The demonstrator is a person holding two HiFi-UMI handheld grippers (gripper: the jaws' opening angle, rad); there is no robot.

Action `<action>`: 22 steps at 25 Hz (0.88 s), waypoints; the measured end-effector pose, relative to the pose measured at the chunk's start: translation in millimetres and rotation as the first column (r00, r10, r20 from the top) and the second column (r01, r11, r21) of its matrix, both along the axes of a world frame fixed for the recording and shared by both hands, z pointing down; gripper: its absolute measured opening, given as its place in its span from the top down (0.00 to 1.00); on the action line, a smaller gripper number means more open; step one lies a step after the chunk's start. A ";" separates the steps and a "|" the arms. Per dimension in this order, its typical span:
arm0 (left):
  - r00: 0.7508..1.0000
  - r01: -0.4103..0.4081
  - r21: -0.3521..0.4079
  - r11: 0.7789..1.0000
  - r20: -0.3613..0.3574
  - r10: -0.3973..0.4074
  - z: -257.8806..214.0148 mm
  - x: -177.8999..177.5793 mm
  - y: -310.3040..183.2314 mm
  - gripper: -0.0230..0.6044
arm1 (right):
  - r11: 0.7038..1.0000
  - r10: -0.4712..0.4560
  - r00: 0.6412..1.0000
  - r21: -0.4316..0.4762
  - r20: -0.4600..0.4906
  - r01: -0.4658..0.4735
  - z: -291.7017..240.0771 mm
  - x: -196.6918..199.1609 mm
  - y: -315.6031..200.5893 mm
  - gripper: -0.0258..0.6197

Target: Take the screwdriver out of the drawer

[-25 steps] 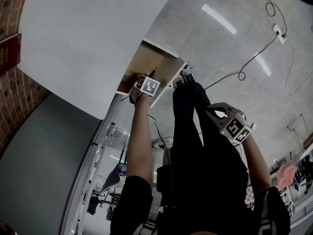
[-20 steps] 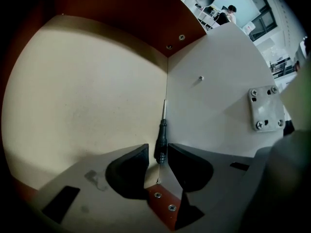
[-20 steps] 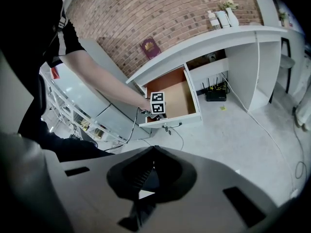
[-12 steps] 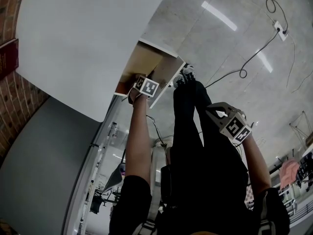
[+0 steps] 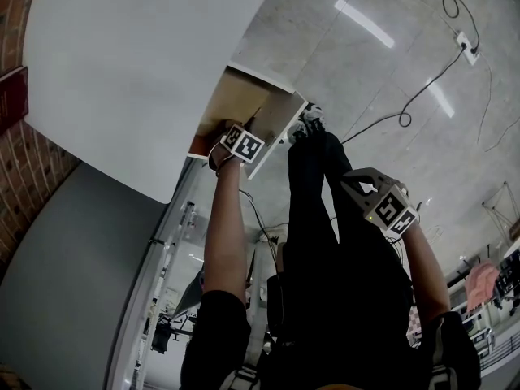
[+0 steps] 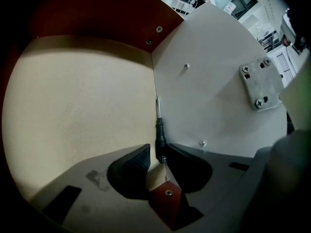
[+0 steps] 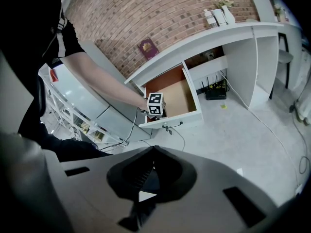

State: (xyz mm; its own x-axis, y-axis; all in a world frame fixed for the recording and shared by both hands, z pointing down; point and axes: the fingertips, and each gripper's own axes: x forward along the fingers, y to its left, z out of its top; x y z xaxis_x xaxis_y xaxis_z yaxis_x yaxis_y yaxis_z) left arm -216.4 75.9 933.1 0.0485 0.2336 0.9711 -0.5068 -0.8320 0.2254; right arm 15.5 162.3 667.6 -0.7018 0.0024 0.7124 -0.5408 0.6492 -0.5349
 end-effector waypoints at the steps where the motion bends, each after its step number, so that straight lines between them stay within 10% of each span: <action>1: 1.000 0.007 -0.012 1.000 -0.005 -0.007 -0.9 1.1 0.4 0.80 | 1.000 0.002 1.000 0.002 -0.001 -0.002 0.4 0.7 -0.4 0.87; 22: 0.982 0.163 -0.149 0.975 -0.074 -0.176 -4.7 11.9 -10.7 0.88 | 1.000 0.006 1.000 0.005 -0.012 -0.006 0.3 5.2 -5.1 0.87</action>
State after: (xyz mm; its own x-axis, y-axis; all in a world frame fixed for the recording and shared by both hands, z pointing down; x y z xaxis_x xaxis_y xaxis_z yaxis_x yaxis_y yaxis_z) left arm -204.5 65.2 928.4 0.1816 0.3494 0.9192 -0.6113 -0.6921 0.3839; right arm 20.7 157.3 667.9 -0.6931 -0.0053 0.7208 -0.5513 0.6481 -0.5253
